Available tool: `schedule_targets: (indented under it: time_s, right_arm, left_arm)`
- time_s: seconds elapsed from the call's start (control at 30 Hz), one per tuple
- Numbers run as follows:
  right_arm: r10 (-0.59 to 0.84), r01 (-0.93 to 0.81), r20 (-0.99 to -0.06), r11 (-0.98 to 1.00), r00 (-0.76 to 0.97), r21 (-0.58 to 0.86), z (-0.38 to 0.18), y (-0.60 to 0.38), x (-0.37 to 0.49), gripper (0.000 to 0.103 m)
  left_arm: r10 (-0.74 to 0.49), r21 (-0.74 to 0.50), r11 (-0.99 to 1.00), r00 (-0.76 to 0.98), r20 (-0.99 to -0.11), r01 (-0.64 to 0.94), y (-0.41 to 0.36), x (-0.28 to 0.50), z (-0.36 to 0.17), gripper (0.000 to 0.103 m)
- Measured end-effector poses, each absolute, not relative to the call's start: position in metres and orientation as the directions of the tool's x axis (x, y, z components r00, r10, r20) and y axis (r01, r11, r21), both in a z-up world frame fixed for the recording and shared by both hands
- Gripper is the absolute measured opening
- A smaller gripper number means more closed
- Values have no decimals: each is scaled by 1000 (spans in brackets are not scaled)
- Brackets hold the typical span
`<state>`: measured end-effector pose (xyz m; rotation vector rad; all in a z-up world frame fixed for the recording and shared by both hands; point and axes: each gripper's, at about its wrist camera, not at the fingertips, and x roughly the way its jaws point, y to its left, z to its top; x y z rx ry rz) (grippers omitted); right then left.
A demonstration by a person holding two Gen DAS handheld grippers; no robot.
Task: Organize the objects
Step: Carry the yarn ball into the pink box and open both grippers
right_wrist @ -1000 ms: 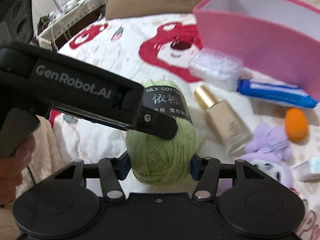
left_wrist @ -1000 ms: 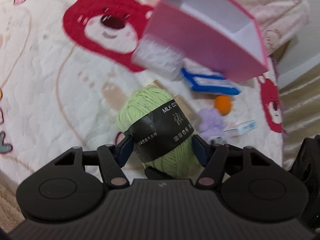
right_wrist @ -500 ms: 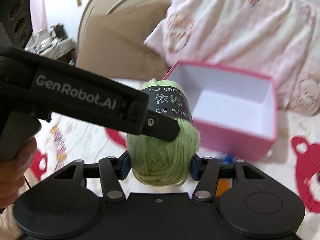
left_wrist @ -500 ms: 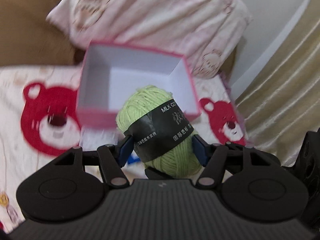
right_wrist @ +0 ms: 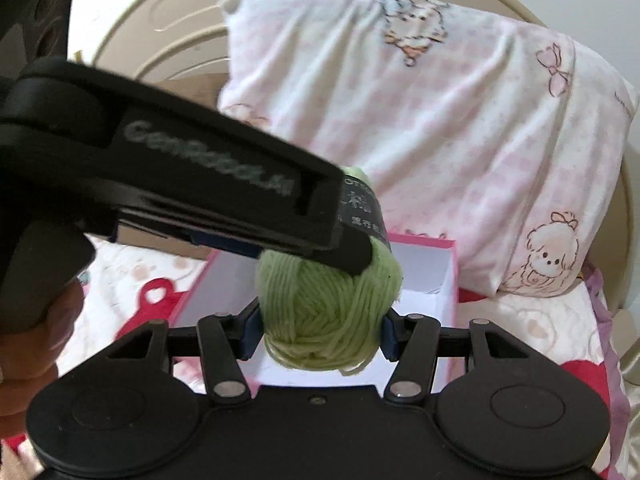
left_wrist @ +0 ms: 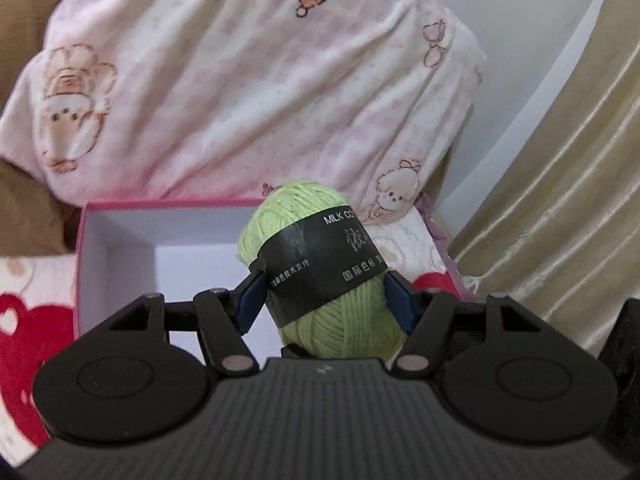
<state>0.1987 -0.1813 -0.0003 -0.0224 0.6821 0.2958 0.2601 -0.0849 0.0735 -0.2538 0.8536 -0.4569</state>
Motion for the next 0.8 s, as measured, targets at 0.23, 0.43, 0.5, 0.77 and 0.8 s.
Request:
schedule_targets:
  time_s: [0.23,0.43,0.5,0.77,0.8]
  right_arm:
    - [240,-204,-671,970,702,133,-41,-192,246,60]
    - [194,-160,-723,980,663,116,-78,-192,280,60]
    - [175,-144,-741,984,648,107,-89,-191,289,60]
    - [0,-122,-796,988,606,-93,-112,-172,314,60]
    - [1,-127,-797,987,604,-95,-113,-173,313,60]
  left_arm:
    - [-502,-413,865,519,-692,285,-96,318,24,64]
    - [-523,-452,852,466,-714,265,-98,353,-20,63]
    - [-521,-453,854,452,-724,257,-101,360,-32,63]
    - [-523,-488,851,397,-754,193,-100,382,-58,62]
    - [-515,-485,855,394,-761,183,-101,384,-60,59]
